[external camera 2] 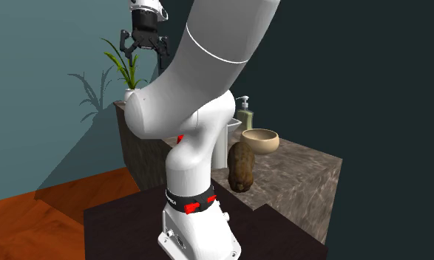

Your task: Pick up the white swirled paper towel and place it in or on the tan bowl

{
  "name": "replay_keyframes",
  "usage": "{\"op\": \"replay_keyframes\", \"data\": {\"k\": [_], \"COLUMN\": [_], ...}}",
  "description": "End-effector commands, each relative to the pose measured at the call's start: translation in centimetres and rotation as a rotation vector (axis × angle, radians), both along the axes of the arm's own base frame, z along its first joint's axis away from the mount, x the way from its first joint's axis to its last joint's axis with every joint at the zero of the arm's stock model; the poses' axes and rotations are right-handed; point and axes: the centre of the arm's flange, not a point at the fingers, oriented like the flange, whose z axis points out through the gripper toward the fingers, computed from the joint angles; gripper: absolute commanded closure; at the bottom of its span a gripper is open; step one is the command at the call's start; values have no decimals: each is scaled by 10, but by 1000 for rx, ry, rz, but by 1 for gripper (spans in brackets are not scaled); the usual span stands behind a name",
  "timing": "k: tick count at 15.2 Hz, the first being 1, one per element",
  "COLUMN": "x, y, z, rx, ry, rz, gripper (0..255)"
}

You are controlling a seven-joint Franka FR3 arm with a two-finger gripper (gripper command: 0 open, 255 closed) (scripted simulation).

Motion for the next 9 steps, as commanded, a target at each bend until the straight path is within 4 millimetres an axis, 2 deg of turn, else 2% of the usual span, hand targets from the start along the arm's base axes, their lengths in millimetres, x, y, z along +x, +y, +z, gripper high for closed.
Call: {"op": "replay_keyframes", "data": {"k": [1,9], "x": [0,-27], "y": [0,-78], "z": [0,-65], "rx": [0,-14], "ry": [0,-31], "rz": [0,9], "gripper": [0,0]}}
